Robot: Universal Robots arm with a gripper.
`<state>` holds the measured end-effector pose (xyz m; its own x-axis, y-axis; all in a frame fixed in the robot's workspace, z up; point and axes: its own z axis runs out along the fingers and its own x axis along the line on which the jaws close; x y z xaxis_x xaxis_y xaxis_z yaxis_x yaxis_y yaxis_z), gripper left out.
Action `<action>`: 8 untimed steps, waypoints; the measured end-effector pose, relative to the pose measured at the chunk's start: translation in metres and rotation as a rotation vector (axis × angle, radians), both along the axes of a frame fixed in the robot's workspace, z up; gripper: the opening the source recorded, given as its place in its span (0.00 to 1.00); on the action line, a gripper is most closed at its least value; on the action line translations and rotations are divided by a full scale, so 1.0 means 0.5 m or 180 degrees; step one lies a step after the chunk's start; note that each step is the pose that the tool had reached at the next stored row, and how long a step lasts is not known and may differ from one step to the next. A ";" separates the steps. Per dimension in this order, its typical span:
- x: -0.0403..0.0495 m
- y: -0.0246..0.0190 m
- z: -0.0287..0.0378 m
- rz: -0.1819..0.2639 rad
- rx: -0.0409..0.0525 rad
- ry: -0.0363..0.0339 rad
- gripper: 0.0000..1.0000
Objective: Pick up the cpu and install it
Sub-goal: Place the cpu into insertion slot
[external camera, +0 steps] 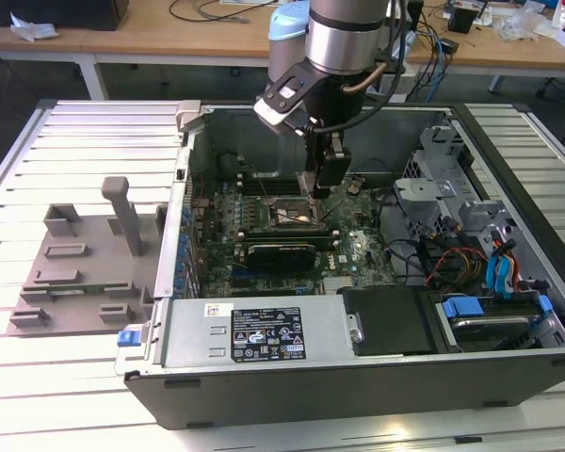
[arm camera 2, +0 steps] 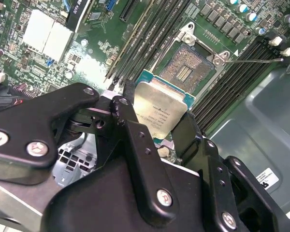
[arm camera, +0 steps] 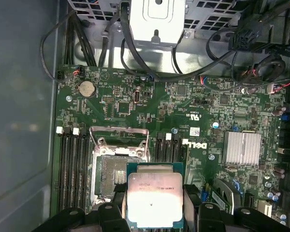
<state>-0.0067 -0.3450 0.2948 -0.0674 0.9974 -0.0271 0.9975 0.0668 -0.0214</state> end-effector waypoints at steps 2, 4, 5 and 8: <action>0.000 0.0003 -0.002 0.0000 0.0000 0.0000 0.55; 0.000 0.0007 -0.003 0.0000 0.0000 0.0000 0.55; 0.000 0.0011 -0.004 0.0000 0.0000 0.0000 0.55; -0.001 0.0019 -0.007 -0.0010 -0.0001 0.0000 0.55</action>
<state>-0.0072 -0.3441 0.2914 -0.0642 0.9976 -0.0273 0.9977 0.0636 -0.0215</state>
